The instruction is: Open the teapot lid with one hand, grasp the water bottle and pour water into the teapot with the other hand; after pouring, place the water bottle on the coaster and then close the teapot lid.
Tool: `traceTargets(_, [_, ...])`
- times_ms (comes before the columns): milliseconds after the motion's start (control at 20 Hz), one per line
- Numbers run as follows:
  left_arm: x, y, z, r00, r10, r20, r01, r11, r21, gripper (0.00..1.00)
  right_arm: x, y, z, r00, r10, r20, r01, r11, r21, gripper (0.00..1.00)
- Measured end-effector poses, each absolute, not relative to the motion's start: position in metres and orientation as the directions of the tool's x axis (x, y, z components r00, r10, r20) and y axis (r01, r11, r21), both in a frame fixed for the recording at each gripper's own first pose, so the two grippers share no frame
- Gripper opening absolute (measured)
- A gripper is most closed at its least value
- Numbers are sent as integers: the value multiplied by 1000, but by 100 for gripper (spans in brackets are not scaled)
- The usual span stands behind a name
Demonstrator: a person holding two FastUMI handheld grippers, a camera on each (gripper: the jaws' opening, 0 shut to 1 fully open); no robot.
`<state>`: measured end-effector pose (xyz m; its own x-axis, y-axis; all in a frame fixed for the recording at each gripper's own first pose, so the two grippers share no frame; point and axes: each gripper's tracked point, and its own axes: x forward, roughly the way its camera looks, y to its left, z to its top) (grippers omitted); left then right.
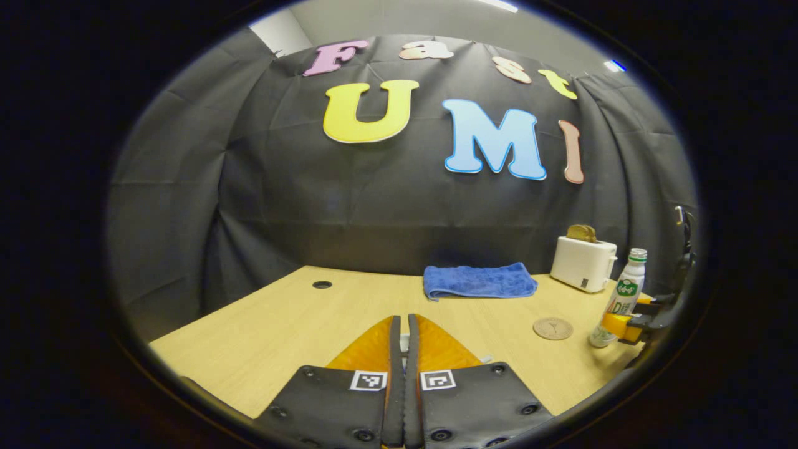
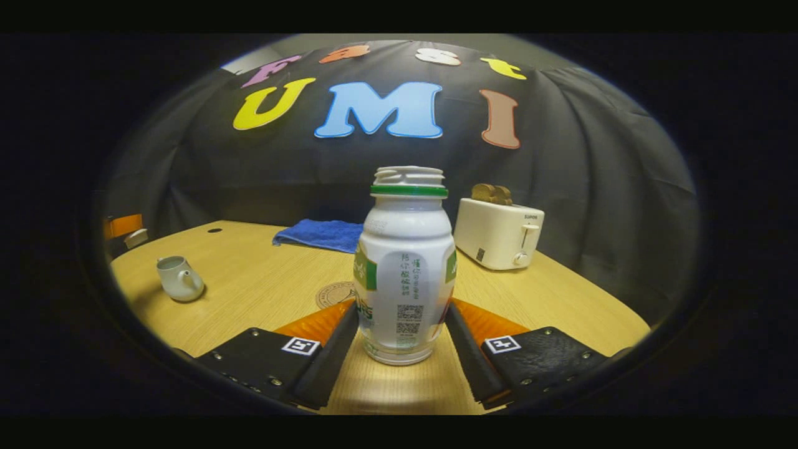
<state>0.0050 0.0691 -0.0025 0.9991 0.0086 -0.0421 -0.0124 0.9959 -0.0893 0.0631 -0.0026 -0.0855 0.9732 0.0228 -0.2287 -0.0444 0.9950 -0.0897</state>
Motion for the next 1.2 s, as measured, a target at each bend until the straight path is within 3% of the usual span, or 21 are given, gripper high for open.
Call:
traceTargets(200, [1, 79, -3, 999, 12, -41, -16, 995, -100, 10, 65, 11, -64, 981, 7, -194, -57, 966, -253, 81])
traceTargets(250, [0, 82, -4, 999, 14, -41, -18, 994, -104, 0, 66, 16, -59, 984, 5, -179, -60, 951, -303, 81])
traceTargets(400, [-5, 91, -4, 999, 19, -43, -24, 993, -114, 10, 71, 31, -40, 991, 3, -131, -62, 893, -445, 81])
traceTargets(550, [-9, 103, -9, 998, 30, -46, -35, 992, -123, 10, 76, 51, -28, 994, 19, -104, -74, 828, -556, 81])
traceTargets(600, [-10, 107, -9, 998, 35, -48, -40, 991, -125, 6, 78, 58, -26, 995, 27, -99, -80, 805, -588, 81])
traceTargets(950, [-15, 132, -19, 996, 65, -63, -74, 987, -140, 10, 87, 107, -21, 994, 84, -73, -110, 617, -780, 81])
traceTargets(1000, [-16, 134, -21, 996, 68, -65, -76, 987, -143, 5, 87, 113, -21, 993, 93, -69, -111, 590, -799, 81])
traceTargets(1200, [-18, 142, -27, 995, 73, -74, -84, 986, -148, 10, 92, 132, -21, 993, 108, -42, -88, 468, -880, 81])
